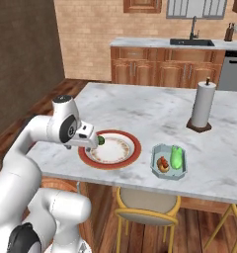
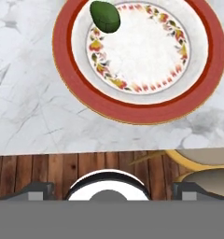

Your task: Place one cooked food and one vegetable from the large plate to each tupperware container.

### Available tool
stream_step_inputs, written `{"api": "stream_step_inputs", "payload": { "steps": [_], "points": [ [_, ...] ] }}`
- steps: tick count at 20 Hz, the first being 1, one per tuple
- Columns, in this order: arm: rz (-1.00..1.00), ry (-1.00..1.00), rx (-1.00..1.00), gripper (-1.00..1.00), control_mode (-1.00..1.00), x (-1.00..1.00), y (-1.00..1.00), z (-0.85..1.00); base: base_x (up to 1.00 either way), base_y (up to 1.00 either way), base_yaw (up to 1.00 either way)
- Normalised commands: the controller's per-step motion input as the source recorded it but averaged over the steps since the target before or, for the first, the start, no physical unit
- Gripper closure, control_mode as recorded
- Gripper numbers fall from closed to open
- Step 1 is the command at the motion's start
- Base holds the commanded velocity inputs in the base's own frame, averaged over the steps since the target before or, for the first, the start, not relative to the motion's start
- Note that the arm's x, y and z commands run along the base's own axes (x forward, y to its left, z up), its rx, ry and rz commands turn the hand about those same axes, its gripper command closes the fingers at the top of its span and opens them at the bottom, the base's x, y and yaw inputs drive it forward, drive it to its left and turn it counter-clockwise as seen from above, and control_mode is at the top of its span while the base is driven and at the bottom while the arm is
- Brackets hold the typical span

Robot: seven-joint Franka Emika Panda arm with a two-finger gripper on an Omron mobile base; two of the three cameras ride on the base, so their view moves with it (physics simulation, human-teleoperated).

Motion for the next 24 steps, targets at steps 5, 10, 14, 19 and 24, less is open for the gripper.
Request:
{"api": "stream_step_inputs", "payload": {
  "steps": [5,10,14,19,24],
  "points": [
    [0.01,0.0,0.0,-1.0,-1.0,0.12,0.0,0.0,0.0,0.0,0.0],
    [0.17,-0.02,0.0,-1.0,-1.0,0.97,0.0,-0.11,0.0,0.0,0.0],
    [0.14,0.0,0.0,-1.0,-1.0,0.99,0.0,-0.23,0.0,0.0,0.0],
    [0.12,0.0,0.0,-1.0,-1.0,0.96,0.0,-0.03,0.0,0.0,0.0],
    [0.01,0.06,0.0,-1.0,-1.0,0.67,0.0,-0.23,0.0,0.0,0.0]
  ]
}}
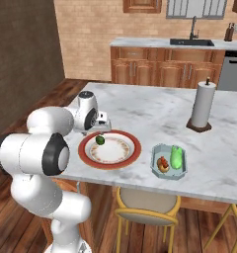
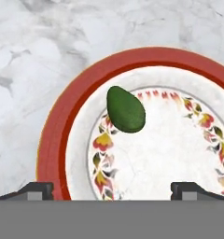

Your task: Place one cooked food and one vegetable from the large plate to each tupperware container.

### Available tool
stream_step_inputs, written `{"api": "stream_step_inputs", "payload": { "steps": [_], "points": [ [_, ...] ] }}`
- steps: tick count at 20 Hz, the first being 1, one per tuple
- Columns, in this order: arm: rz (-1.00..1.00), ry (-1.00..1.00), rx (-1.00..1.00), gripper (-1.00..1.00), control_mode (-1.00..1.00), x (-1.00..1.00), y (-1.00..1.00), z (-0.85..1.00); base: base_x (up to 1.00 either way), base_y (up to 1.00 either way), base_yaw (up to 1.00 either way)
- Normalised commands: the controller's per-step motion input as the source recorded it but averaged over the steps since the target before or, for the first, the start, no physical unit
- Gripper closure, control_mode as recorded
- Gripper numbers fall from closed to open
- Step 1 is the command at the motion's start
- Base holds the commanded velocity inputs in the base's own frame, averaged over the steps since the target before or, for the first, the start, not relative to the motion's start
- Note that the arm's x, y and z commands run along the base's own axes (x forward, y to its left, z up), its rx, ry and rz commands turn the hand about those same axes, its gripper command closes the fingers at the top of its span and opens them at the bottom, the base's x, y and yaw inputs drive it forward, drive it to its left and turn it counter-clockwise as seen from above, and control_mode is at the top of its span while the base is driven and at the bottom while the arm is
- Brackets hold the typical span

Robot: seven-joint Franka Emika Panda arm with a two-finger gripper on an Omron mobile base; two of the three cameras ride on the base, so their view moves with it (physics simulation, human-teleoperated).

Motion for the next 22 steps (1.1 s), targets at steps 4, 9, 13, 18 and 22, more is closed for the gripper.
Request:
{"api": "stream_step_inputs", "payload": {
  "steps": [4,9,13,18,22],
  "points": [
    [0.0,0.05,-0.01,-1.0,-1.0,0.36,0.0,-0.42,0.0,0.0,0.0],
    [0.0,0.03,-0.01,-1.0,-1.0,0.13,0.0,-0.49,0.0,0.0,0.0],
    [0.0,0.03,0.0,-1.0,-1.0,0.22,0.0,-0.37,0.0,0.0,0.0],
    [0.0,0.06,0.0,-1.0,-1.0,0.3,-0.04,-0.23,0.0,0.0,0.0],
    [0.0,0.05,0.0,-1.0,-1.0,0.26,0.0,-0.19,0.0,0.0,0.0]
  ]
}}
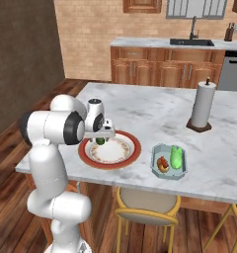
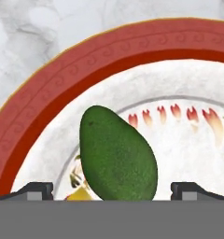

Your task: Place one cooked food and one vegetable from the large plate to each tupperware container.

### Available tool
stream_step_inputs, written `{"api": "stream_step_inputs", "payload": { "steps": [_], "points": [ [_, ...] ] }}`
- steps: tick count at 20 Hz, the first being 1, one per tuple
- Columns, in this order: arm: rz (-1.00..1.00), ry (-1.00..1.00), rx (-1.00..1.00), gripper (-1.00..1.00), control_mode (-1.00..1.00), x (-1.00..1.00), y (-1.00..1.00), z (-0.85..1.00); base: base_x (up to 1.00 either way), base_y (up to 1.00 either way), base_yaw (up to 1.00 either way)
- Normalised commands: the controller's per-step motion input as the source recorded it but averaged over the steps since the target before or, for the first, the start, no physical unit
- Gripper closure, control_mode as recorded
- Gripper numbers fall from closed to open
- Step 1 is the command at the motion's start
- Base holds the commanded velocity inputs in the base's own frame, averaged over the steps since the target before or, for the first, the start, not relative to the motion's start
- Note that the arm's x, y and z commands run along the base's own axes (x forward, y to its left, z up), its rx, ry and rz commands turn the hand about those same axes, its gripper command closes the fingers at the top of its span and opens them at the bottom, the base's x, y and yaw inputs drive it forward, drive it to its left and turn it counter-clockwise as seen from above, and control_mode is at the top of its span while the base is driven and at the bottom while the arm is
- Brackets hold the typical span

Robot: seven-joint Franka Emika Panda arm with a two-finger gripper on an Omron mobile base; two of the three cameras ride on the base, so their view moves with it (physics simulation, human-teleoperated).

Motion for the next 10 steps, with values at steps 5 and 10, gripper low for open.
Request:
{"api": "stream_step_inputs", "payload": {
  "steps": [5,10],
  "points": [
    [0.0,0.02,0.0,-1.0,-1.0,0.26,0.0,-0.12,0.0,0.0,0.0],
    [0.0,0.01,0.0,-1.0,-1.0,0.09,0.0,-0.13,0.0,0.0,0.0]
  ]
}}
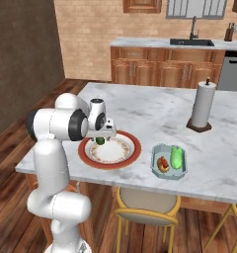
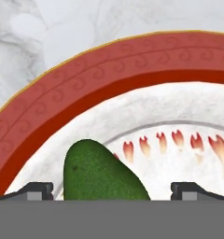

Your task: Place one cooked food and one vegetable from the large plate to each tupperware container.

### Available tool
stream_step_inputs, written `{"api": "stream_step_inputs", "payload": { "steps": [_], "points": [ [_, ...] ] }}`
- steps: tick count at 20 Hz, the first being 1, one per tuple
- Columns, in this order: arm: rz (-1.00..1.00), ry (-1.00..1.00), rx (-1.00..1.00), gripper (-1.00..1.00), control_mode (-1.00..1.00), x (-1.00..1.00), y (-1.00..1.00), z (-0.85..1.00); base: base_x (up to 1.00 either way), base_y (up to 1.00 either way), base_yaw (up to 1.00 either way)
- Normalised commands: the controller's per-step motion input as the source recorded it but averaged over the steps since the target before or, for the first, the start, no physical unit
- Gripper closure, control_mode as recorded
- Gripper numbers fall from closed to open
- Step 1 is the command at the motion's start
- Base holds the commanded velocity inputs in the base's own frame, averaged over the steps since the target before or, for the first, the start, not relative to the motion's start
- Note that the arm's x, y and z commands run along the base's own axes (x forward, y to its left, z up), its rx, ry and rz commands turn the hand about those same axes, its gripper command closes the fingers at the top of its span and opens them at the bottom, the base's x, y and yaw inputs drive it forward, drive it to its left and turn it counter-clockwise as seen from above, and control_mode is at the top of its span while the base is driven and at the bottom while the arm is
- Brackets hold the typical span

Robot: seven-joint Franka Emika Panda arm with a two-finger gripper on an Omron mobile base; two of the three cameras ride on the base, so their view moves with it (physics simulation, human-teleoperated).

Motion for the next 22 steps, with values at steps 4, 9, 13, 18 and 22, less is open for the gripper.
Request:
{"api": "stream_step_inputs", "payload": {
  "steps": [4,9,13,18,22],
  "points": [
    [0.0,0.06,0.0,-1.0,-1.0,0.0,-0.04,-0.02,0.0,0.0,0.0],
    [0.0,0.05,0.0,-1.0,-1.0,-0.03,0.0,-0.01,0.0,0.0,0.0],
    [0.0,0.06,0.0,1.0,-1.0,0.0,0.0,-0.03,0.0,0.0,0.0],
    [0.0,0.03,0.0,1.0,-1.0,-0.04,0.0,0.0,0.0,0.0,0.0],
    [-0.02,0.0,-0.02,1.0,-1.0,-0.39,-0.01,0.06,0.0,0.0,0.0]
  ]
}}
